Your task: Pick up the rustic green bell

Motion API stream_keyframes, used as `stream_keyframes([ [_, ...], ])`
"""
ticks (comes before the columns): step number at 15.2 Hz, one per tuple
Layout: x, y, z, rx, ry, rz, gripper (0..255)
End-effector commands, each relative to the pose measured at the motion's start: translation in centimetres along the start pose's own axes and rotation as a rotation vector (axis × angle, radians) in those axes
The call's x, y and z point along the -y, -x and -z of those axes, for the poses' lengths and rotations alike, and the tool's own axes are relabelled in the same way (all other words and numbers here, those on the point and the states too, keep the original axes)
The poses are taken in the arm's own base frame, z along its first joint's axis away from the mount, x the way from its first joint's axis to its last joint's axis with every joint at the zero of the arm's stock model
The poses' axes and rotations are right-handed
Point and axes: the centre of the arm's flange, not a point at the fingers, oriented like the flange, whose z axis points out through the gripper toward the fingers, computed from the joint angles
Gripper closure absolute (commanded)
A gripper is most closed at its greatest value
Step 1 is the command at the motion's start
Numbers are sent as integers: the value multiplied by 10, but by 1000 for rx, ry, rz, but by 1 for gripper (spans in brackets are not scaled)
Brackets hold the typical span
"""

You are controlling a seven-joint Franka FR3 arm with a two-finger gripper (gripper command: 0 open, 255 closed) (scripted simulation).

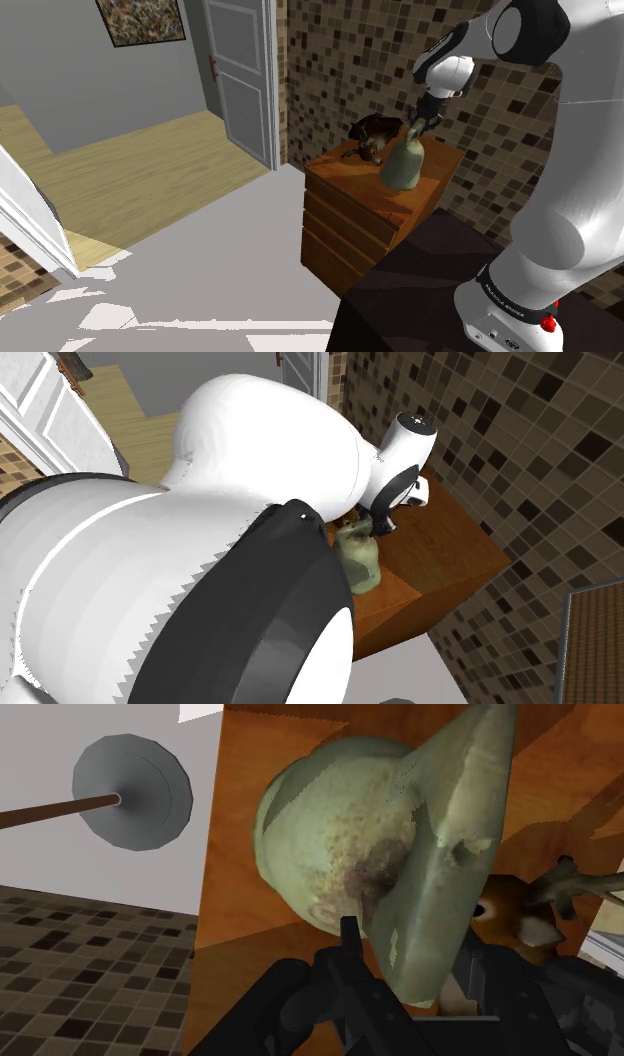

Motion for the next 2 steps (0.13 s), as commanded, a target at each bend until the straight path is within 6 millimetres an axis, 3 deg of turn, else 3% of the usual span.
stream_keyframes([
  [1, 1, 0, 7, -3, -2, 0, 255],
  [2, 1, 0, 7, -3, -2, 0, 255],
])
